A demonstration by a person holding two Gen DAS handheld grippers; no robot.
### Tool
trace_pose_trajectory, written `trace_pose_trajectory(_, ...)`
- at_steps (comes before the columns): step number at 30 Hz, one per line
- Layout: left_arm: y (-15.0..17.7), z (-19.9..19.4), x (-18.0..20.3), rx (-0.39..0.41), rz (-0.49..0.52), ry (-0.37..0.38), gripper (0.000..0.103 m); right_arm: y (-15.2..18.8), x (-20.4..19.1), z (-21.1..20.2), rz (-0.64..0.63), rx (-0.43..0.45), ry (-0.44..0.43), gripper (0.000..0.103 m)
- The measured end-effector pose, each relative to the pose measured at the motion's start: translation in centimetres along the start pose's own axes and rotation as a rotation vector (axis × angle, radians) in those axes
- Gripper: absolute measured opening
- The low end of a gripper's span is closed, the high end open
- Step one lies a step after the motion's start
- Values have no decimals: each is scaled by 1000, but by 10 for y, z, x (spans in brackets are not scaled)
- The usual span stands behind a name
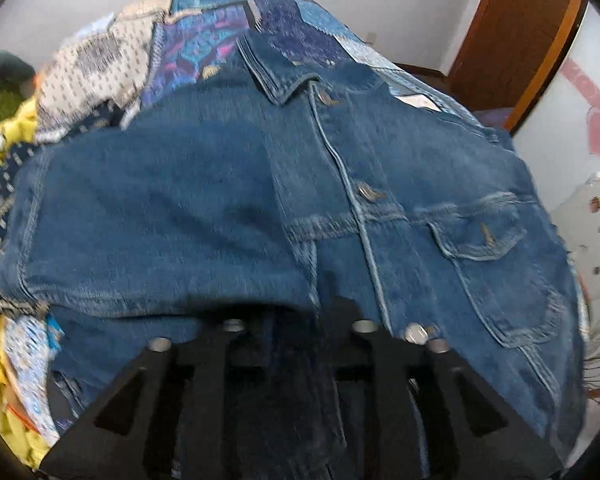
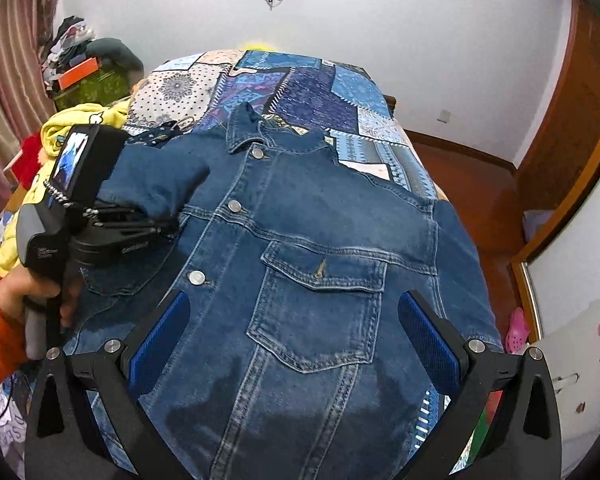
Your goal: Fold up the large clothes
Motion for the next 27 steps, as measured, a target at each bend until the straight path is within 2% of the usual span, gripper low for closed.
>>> trace_pose_trajectory(1, 1, -3, 0, -5, -9, 16, 49, 1, 1, 1, 2, -2, 1, 103)
trace_pose_trajectory(2, 3, -8, 0, -8, -17, 26, 64, 2, 2, 2, 4, -4, 1, 103)
trace_pose_trajectory(3, 5, -15, -1, -3, -22, 27, 66, 2, 3, 1, 6, -5, 1, 103)
trace_pose_trajectory(7, 7, -42, -17, 25, -41, 34, 66, 4, 2, 4, 17, -11, -8, 103)
trace_pose_trajectory(10, 1, -57, -42, 57, -97, 1, 68, 5, -1, 5, 15, -14, -15, 103)
trace_pose_trajectory(13, -3, -68, -85, 93, -201, -56, 74, 4, -5, 6, 3, -13, -15, 103)
trace_pose_trajectory(16, 1, -66, -128, 85, -324, -97, 75, 4, -9, 7, 0, -14, -17, 103)
trace_pose_trajectory(18, 7, -62, -150, 55, -408, -80, 75, 4, -10, 8, -1, -18, -19, 103)
trace_pose_trajectory(22, 13, -53, -178, 46, -562, -22, 75, 7, -14, 13, -11, -32, -14, 103)
trace_pose_trajectory(26, 11, -41, -185, 63, -705, 119, 75, 9, -14, 14, -18, -40, -7, 103)
trace_pose_trajectory(27, 10, -37, -186, 68, -726, 130, 74, 10, -13, 14, -18, -39, -7, 103)
Point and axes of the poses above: each gripper's, at about its wrist camera, not at the fingertips, and z roughly the way its jaws point, x to its right, y to its underside, the point moved 7 cm from there along z, roughly the way its jaws point, and after that the axes turned 12 degrees about x, right-handed, at the moved point
